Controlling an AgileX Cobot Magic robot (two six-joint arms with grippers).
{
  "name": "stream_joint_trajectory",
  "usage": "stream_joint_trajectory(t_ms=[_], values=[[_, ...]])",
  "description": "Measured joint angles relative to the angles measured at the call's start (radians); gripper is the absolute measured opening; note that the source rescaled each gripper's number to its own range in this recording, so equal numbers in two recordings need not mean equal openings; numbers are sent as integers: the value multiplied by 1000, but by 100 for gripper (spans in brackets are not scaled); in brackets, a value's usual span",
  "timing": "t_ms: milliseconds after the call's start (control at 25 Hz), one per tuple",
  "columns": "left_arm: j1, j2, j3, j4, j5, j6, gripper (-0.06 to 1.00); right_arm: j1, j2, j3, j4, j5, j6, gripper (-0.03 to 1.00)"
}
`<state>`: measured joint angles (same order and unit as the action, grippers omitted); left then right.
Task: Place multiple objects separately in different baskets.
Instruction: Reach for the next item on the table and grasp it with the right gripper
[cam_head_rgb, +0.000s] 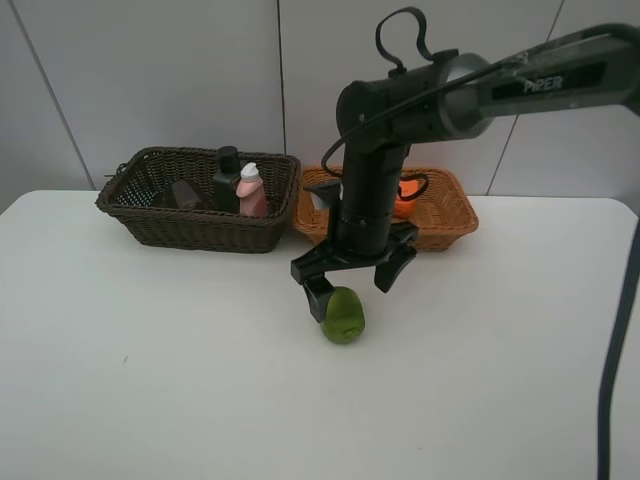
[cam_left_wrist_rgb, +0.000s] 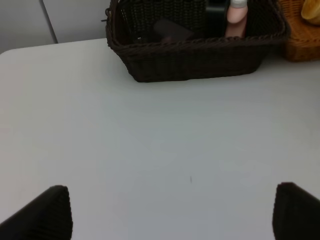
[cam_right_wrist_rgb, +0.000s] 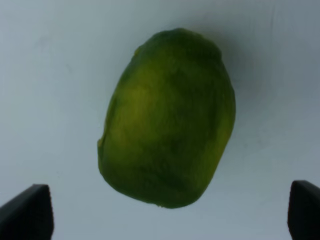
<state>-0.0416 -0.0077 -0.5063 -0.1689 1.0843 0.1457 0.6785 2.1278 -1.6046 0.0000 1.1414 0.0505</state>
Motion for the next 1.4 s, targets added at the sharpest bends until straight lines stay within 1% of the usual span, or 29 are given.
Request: stream_joint_trajectory(t_ms=[200, 560, 760, 1320, 1360, 1400], values=[[0, 0, 0, 0, 0, 0, 98, 6, 0, 0, 19, -80, 5, 100], [0, 0, 0, 0, 0, 0, 98, 6, 44, 0, 17, -120, 26, 100], [0, 0, 0, 0, 0, 0, 98, 6, 63, 0, -9, -122, 50, 100], [0, 0, 0, 0, 0, 0, 98, 6, 81, 0, -13, -121, 54, 100], [0, 0, 0, 0, 0, 0, 98, 6, 84, 0, -13, -121, 54, 99], [0, 0, 0, 0, 0, 0, 98, 6, 87, 0, -13, -121, 54, 96]])
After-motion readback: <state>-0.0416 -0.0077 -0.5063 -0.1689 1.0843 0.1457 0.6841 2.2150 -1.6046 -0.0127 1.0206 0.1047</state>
